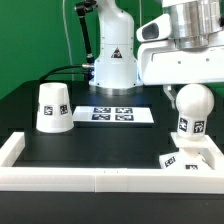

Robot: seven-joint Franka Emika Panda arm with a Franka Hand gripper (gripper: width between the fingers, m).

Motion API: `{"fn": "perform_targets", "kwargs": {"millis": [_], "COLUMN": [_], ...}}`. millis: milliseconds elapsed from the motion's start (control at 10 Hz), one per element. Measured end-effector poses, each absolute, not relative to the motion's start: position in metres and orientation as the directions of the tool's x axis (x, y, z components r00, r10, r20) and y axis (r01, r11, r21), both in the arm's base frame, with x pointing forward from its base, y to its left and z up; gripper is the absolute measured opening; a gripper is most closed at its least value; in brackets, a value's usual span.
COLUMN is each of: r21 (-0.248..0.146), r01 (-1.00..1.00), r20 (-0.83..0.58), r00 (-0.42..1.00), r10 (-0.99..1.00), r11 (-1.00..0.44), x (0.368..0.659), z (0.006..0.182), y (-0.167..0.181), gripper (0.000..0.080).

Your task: Assemble lamp

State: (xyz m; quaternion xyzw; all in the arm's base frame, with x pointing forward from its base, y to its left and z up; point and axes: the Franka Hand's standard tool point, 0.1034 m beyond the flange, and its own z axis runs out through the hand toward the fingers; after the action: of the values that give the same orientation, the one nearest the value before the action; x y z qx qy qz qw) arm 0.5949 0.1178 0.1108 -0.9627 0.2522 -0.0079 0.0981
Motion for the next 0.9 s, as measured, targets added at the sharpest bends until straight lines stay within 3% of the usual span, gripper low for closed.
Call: {"fn": "perform_targets", "kwargs": {"millis": [300,600,900], "r21": [-0.187,-0.103,-0.041], "r01": [-0.249,0.147,0.444], "r20": [0.019,0.12,0.16], "r00": [0.966,0.984,0.887], "r10": [-0.257,0.134,0.432], "r11": [-0.95,-0.984,-0.895], "x": [0.595,0.6003,0.6043], "z": [0.1102,0.114,0.1157], "y": [0.1159,0.1116,0.1113], "gripper": [0.0699,0.0699,0.0699]}}
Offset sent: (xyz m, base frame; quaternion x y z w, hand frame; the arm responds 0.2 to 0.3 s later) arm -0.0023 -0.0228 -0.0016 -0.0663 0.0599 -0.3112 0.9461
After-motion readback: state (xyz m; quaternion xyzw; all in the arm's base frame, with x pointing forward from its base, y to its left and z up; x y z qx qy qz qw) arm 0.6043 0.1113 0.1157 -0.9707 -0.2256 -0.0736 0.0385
